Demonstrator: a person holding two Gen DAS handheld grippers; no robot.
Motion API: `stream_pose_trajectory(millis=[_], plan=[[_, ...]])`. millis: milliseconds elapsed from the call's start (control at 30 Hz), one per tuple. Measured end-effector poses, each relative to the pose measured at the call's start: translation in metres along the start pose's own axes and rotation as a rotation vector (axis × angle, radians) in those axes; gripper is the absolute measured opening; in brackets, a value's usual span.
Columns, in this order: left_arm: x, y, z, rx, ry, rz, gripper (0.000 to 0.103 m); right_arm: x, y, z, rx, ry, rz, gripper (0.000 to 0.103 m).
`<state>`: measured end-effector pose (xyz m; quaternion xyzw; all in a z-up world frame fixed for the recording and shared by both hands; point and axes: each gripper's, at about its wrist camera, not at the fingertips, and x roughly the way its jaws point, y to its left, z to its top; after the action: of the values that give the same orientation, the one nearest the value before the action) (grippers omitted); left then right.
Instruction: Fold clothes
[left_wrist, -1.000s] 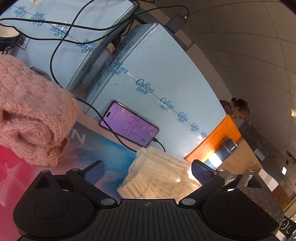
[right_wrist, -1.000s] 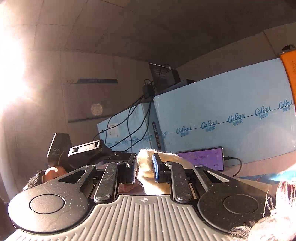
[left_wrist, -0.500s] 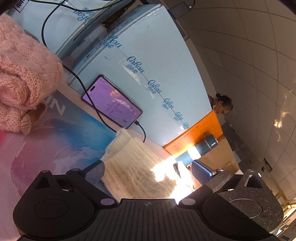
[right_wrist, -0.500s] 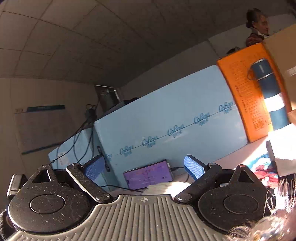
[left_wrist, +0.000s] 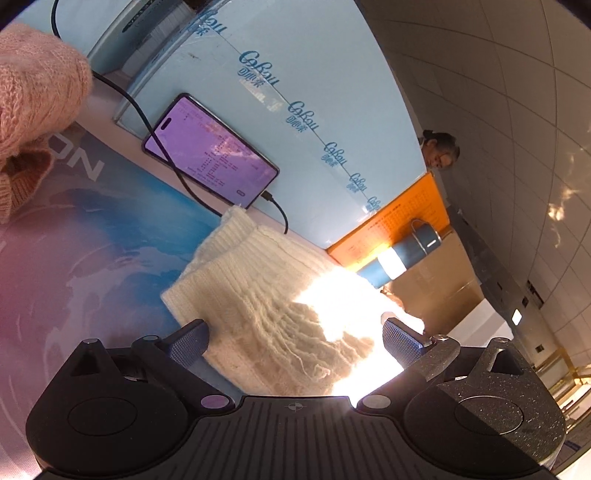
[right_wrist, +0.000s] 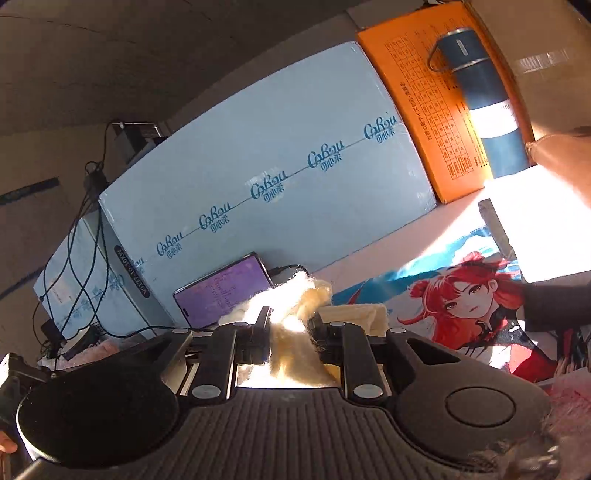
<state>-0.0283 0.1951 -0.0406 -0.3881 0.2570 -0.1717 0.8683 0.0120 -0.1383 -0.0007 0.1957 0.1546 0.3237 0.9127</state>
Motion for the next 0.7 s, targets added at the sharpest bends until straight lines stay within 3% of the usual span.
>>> stream_pose_trajectory(millis=[133,300,333,367,400,467,700], plan=[[-0.012,0.005,0.001,-0.055,-0.057,-0.086,0.101,-0.020,0.037,-0.008,-0.169,-0.030,0.305,0.016],[-0.018,-0.001,0.002,-0.029,-0.074,-0.098,0.099,-0.017,0.074,-0.027,-0.324,0.156,0.557,0.016],[-0.016,-0.004,0.000,0.001,-0.069,-0.062,0.096,-0.018,0.079,-0.029,-0.337,0.175,0.591,0.016],[-0.015,-0.008,-0.001,0.032,-0.064,-0.022,0.079,-0.019,0.083,-0.030,-0.348,0.190,0.622,0.015],[-0.013,-0.010,-0.002,0.064,-0.051,0.006,0.047,-0.019,0.085,-0.031,-0.352,0.199,0.637,0.016],[-0.010,-0.013,-0.004,0.107,-0.026,0.034,0.017,-0.021,0.084,-0.030,-0.340,0.199,0.635,0.016],[-0.060,-0.035,-0.046,0.239,-0.095,0.116,0.017,-0.051,0.081,-0.033,-0.298,0.158,0.621,0.015]])
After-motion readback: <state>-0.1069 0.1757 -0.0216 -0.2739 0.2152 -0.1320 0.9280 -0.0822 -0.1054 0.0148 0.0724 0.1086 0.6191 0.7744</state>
